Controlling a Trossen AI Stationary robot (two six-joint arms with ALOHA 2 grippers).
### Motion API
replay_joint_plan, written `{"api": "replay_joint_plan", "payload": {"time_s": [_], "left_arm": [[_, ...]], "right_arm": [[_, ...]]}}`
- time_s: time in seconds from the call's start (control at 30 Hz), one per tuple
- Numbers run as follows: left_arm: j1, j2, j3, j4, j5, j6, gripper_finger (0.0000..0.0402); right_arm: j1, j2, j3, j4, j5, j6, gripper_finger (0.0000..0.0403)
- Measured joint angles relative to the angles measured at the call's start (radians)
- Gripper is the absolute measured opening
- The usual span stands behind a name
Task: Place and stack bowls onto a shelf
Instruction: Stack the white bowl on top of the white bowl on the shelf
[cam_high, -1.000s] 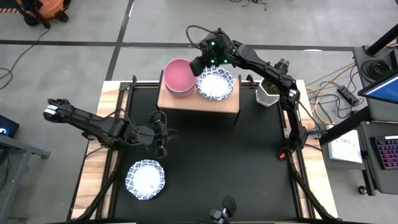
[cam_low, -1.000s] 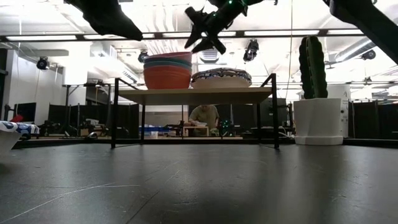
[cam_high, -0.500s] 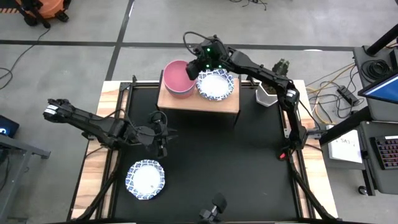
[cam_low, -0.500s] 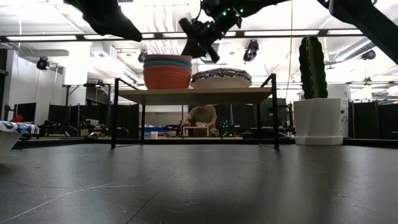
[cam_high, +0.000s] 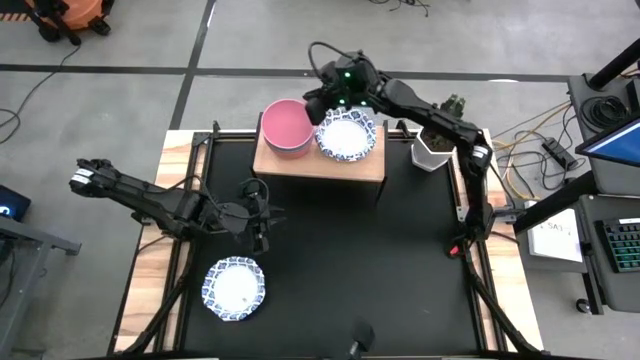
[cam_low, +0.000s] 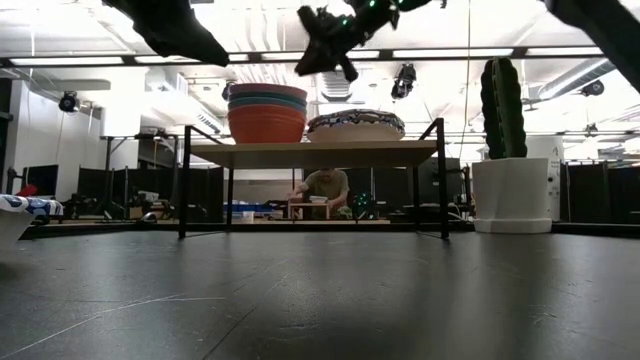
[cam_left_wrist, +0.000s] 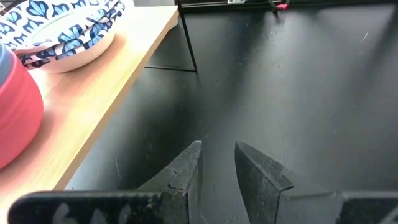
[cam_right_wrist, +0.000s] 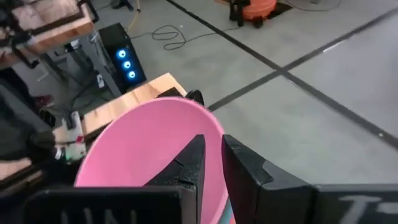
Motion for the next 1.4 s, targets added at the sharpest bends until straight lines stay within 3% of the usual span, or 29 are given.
{"api": "replay_joint_plan", "payload": {"time_s": [0.13,0.23,0.43,0.77,0.87,1.03,1.1,1.23,1.33,1.4], "left_arm": [[0.000,0.000,-0.001,0.014,0.000,0.000,0.0077],[0.000,0.000,-0.001,0.061,0.000,-0.003,0.0077],[0.000,0.005,-0.005,0.221,-0.001,0.064,0.0077],[0.075,0.025,-0.005,0.621,-0.105,0.476,0.0077],[0.166,0.025,0.003,0.688,-0.137,0.571,0.0077],[0.423,0.030,0.059,0.671,-0.097,0.551,0.0077],[0.540,0.041,0.083,0.639,-0.034,0.501,0.0077],[0.758,0.093,0.132,0.572,0.192,0.382,0.0059],[0.867,0.152,0.171,0.550,0.315,0.316,0.0012],[0.910,0.193,0.195,0.551,0.340,0.282,0.0008]], "right_arm": [[0.040,-0.077,-0.055,-0.042,-0.001,-0.091,0.0043],[0.094,-0.159,-0.175,-0.007,-0.003,-0.139,0.0043],[0.227,-0.380,-0.566,0.209,-0.002,-0.193,0.0043],[0.475,-0.707,-1.200,0.585,0.008,-0.218,0.0043],[0.534,-0.768,-1.338,0.729,0.008,-0.219,0.0043],[0.551,-0.854,-1.458,0.813,0.012,-0.211,0.0043],[0.551,-0.882,-1.485,0.818,0.012,-0.199,0.0043],[0.551,-0.915,-1.528,0.812,0.011,-0.191,0.0043],[0.551,-0.929,-1.538,0.812,0.011,-0.194,0.0043],[0.551,-0.933,-1.539,0.813,0.011,-0.206,0.0043]]}}
